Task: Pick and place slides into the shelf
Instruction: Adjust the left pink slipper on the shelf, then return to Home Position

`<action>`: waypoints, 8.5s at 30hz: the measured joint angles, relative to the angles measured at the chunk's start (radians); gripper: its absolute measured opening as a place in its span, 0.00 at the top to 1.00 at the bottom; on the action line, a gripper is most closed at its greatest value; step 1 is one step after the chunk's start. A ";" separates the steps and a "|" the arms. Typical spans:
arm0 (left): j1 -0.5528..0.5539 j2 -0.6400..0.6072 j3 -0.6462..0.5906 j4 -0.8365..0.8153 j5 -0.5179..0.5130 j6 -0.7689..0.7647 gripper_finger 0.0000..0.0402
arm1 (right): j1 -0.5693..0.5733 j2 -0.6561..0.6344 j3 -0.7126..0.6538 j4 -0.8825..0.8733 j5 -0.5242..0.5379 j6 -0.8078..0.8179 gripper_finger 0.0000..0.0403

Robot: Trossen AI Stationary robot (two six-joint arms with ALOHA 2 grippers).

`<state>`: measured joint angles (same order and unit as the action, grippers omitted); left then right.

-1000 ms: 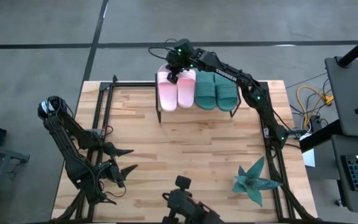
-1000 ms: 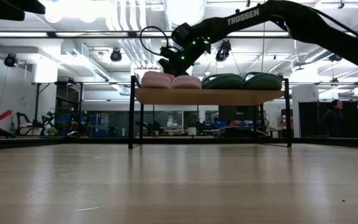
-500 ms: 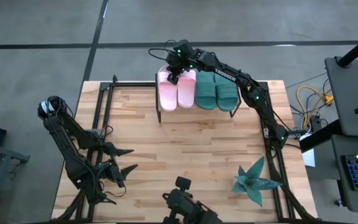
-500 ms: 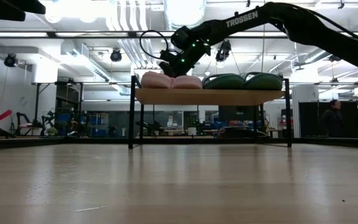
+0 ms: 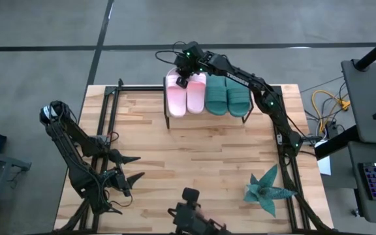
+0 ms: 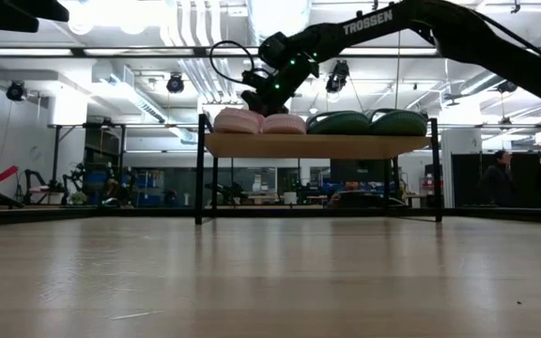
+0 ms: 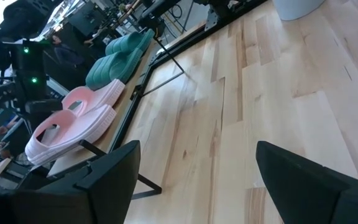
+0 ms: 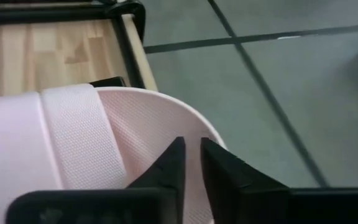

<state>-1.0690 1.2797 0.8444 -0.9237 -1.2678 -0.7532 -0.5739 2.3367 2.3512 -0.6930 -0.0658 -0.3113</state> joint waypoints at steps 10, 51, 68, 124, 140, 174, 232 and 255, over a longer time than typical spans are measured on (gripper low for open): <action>0.000 0.000 -0.001 0.000 0.000 0.000 0.24 | 0.035 -0.032 0.000 0.021 0.127 -0.071 0.67; 0.000 0.001 -0.001 0.003 0.000 -0.001 0.24 | 0.145 0.036 0.007 -0.129 -0.054 -0.068 0.98; 0.000 0.000 -0.001 0.002 0.000 0.000 0.24 | 0.183 -0.090 0.004 -0.144 -0.034 -0.048 0.88; 1.041 -0.374 0.019 0.862 1.016 1.047 0.52 | 1.079 -1.345 -1.589 0.662 0.931 0.121 0.97; 1.048 -0.809 -0.373 0.846 1.108 0.954 1.00 | 1.080 -1.346 -1.647 0.680 0.921 0.154 0.97; 1.047 -1.251 -0.699 0.823 1.197 0.895 1.00 | 0.842 -1.808 -2.233 1.123 0.383 0.131 0.98; 1.042 -1.246 -0.831 0.946 1.192 0.865 1.00 | 0.831 -2.334 -2.286 0.567 0.382 0.278 0.98; 1.043 -1.241 -0.832 0.946 1.192 0.865 1.00 | 0.831 -2.327 -2.286 0.570 0.381 0.224 0.98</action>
<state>-0.0261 0.0390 0.0124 0.0227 -0.0757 0.1120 0.2569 0.0101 0.0650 -0.1230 0.3153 -0.0868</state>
